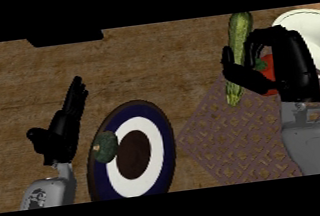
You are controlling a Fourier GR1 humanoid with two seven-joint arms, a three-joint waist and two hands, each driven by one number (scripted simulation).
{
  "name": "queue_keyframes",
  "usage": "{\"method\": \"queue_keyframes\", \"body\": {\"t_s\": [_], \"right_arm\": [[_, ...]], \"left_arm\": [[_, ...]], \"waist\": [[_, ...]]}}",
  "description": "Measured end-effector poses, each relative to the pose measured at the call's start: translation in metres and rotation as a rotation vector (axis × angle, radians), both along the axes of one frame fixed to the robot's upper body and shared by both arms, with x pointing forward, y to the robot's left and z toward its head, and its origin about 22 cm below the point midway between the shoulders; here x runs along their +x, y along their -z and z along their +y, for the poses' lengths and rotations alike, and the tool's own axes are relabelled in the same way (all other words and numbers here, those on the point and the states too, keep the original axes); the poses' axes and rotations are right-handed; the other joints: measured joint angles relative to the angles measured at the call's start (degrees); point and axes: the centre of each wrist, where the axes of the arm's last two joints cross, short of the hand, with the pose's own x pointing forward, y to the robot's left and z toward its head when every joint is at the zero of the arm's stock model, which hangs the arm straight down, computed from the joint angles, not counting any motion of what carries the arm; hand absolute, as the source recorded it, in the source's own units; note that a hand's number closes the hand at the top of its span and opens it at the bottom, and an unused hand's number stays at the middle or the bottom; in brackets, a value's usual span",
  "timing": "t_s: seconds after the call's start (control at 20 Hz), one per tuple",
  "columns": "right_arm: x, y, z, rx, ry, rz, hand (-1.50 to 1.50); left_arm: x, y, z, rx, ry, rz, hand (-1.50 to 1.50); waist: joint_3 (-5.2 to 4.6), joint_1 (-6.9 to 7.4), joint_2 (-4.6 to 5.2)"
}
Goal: Pick the bell pepper from the placemat and place it in the bowl
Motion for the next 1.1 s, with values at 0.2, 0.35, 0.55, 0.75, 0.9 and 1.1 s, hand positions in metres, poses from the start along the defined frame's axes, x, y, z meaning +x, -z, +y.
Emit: {"method": "queue_keyframes", "body": {"t_s": [0.2,0.35,0.55,0.75,0.9,1.1], "right_arm": [[0.007,-0.036,-0.006,-0.036,0.076,0.007,1.5],[0.018,-0.063,-0.011,-0.04,0.124,0.006,1.5],[0.03,-0.09,-0.02,-0.038,0.181,0.009,1.5],[0.05,-0.095,-0.042,-0.034,0.226,0.023,1.5],[0.062,-0.095,-0.056,-0.078,0.288,0.049,1.5],[0.078,-0.087,-0.089,-0.186,0.378,0.101,1.5]], "left_arm": [[-0.004,-0.007,-0.002,0.004,0.013,-0.005,0.0],[-0.008,-0.005,-0.003,0.006,0.016,-0.01,0.0],[-0.006,-0.004,-0.006,0.001,0.013,-0.008,0.0],[-0.002,-0.003,-0.009,-0.004,0.013,-0.012,0.0],[-0.002,-0.001,-0.007,0.0,0.017,-0.01,0.0],[0.002,-0.004,-0.003,0.003,0.014,-0.017,0.0]], "waist": [[0.02,0.26,0.06],[0.02,0.42,0.11],[0.03,0.46,0.18],[0.04,0.54,0.26],[0.04,0.62,0.31],[0.05,0.81,0.46]]}}
